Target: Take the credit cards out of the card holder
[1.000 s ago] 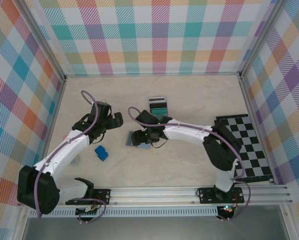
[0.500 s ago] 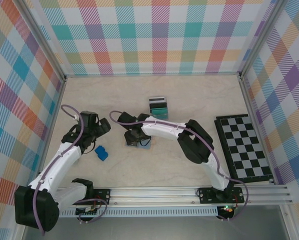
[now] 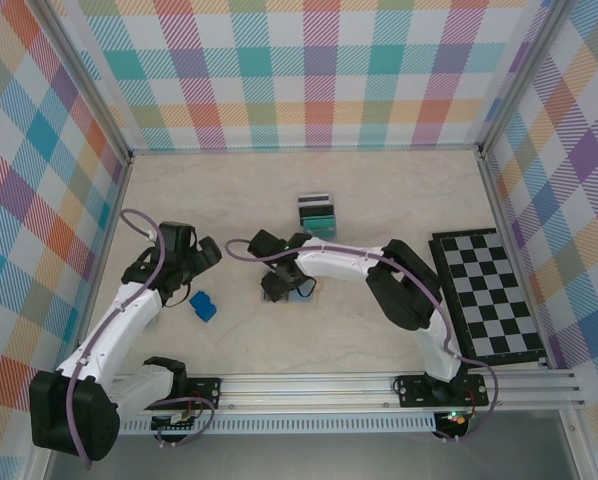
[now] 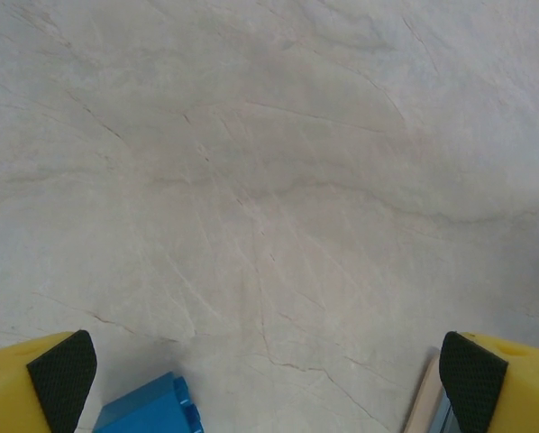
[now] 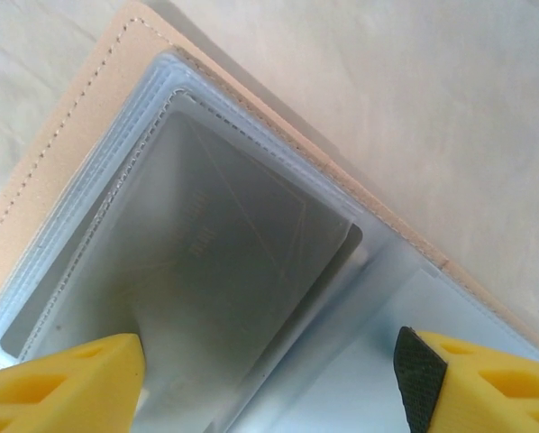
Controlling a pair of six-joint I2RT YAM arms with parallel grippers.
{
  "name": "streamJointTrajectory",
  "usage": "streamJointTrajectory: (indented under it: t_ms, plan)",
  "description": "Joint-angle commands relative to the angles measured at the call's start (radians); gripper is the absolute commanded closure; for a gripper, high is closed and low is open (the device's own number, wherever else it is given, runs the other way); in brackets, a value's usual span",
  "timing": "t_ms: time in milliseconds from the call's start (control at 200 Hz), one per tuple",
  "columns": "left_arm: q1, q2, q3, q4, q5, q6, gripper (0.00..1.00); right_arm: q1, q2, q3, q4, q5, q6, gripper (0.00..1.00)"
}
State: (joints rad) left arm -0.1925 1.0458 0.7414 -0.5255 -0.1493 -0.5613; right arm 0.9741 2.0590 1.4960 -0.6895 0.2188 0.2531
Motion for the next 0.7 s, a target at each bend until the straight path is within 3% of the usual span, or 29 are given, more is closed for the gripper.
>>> streamJointTrajectory:
  t_ms: [0,155,370,510,695]
  plan:
    - [0.015,0.025,0.023,-0.004,0.084,-0.008,0.0,-0.017,-0.077,-0.041,0.015,-0.07,-0.006,0.25]
    - [0.015,0.064,0.026,0.009,0.204,-0.01,0.01,-0.017,-0.159,-0.048,0.031,-0.074,0.159,0.25]
    - [0.015,0.093,0.018,0.011,0.304,-0.029,0.04,-0.014,-0.111,-0.076,0.032,-0.118,0.396,0.31]
    - [0.015,0.108,0.013,0.012,0.353,-0.03,0.08,-0.013,-0.078,-0.076,0.028,-0.116,0.416,0.33]
    - [0.015,0.136,-0.004,0.062,0.457,-0.046,0.23,-0.013,-0.01,-0.033,-0.029,-0.083,0.402,0.34]
